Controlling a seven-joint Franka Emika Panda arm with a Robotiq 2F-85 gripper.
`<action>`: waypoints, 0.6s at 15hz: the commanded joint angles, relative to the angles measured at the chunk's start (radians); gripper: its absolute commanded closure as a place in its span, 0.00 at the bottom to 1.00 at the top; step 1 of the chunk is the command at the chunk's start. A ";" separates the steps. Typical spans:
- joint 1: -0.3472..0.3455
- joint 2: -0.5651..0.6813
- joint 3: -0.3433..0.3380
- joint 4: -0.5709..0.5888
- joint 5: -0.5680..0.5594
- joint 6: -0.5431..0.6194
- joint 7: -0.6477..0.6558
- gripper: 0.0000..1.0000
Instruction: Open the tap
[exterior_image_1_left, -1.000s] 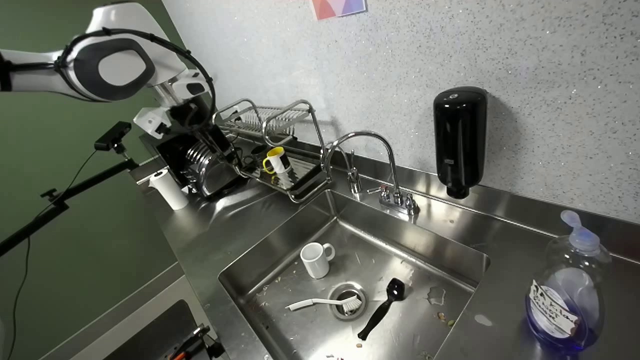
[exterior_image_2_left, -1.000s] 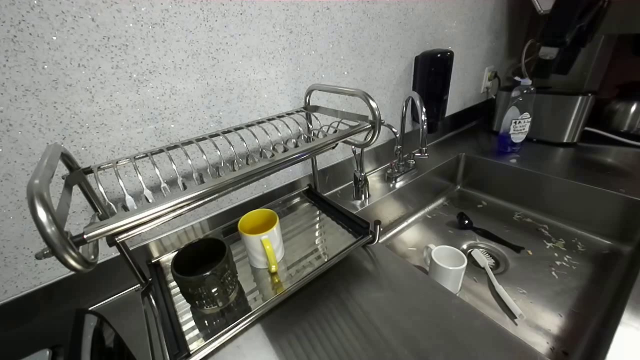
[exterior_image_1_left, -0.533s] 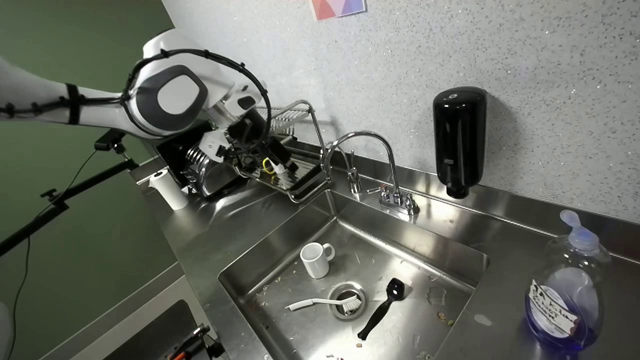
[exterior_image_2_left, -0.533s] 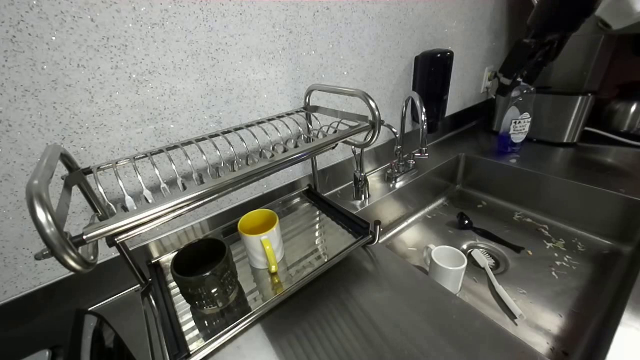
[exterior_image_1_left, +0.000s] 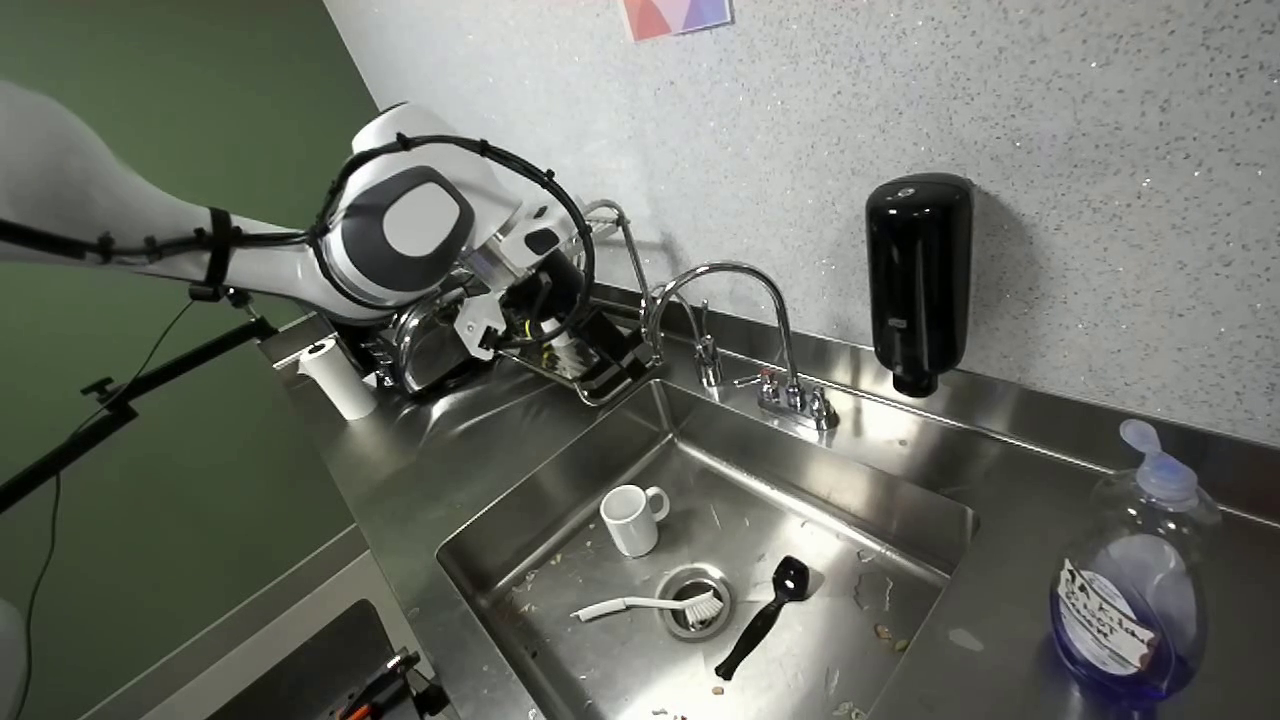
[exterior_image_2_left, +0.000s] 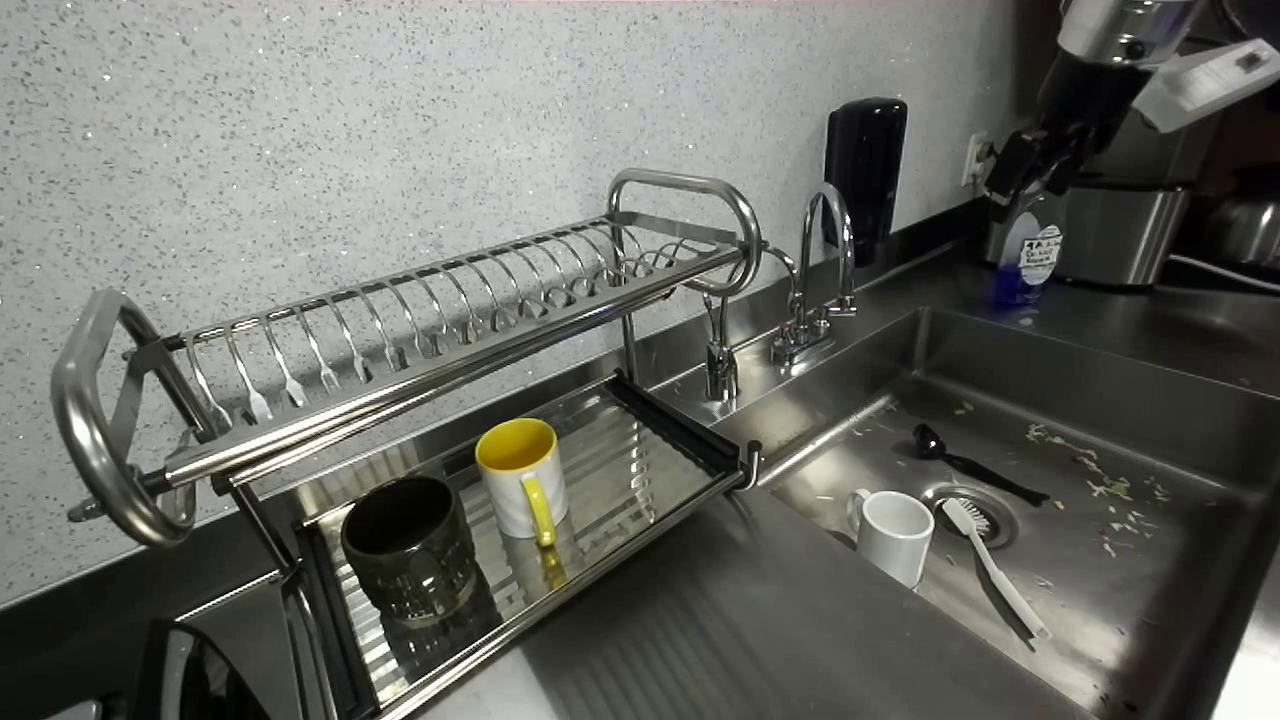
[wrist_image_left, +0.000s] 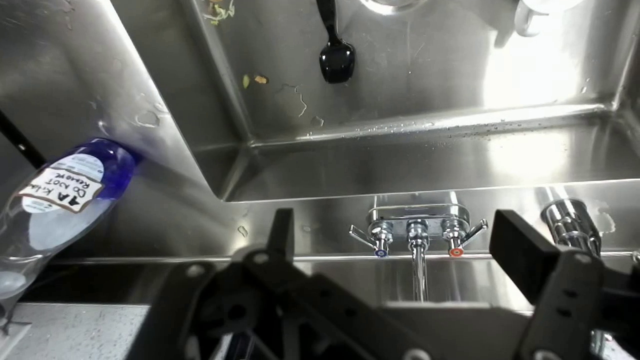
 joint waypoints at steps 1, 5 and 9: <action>0.019 0.000 -0.019 0.003 0.003 -0.002 -0.004 0.00; 0.006 0.110 -0.046 0.073 0.068 0.028 0.021 0.00; 0.003 0.283 -0.103 0.188 0.158 0.116 -0.017 0.00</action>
